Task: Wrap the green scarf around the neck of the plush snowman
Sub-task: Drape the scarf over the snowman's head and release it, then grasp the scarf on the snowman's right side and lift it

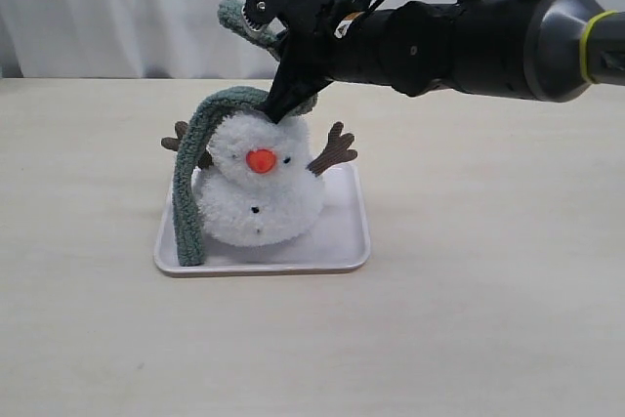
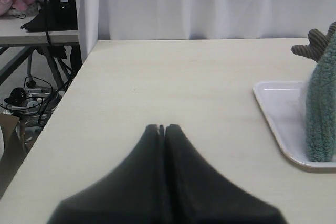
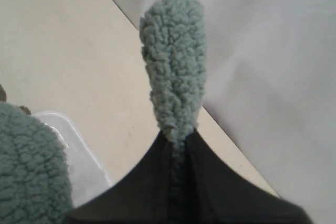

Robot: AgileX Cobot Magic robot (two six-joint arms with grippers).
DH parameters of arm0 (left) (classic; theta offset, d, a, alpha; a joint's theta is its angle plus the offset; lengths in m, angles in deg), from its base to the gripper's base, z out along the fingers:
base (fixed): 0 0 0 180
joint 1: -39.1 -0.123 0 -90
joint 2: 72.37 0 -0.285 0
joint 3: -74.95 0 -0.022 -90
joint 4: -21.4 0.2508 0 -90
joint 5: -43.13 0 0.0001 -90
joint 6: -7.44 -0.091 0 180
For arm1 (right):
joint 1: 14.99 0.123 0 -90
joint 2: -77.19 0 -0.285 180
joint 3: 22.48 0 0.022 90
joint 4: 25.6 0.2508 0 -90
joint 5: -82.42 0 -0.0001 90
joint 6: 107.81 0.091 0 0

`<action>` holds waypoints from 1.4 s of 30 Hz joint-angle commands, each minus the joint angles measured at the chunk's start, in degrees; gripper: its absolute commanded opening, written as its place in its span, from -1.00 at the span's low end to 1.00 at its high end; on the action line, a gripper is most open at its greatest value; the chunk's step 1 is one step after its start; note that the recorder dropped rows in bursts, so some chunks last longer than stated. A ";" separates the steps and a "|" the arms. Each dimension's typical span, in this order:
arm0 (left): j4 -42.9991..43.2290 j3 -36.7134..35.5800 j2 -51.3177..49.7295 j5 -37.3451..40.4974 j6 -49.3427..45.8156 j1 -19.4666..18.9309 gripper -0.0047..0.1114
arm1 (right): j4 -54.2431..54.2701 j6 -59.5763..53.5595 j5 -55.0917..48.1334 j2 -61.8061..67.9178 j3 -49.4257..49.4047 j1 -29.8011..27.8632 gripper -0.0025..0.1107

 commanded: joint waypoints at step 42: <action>-0.17 -0.14 0.16 -0.69 0.00 -0.02 -0.92 | -3.30 -8.51 -34.88 -15.02 -0.19 -0.82 -0.37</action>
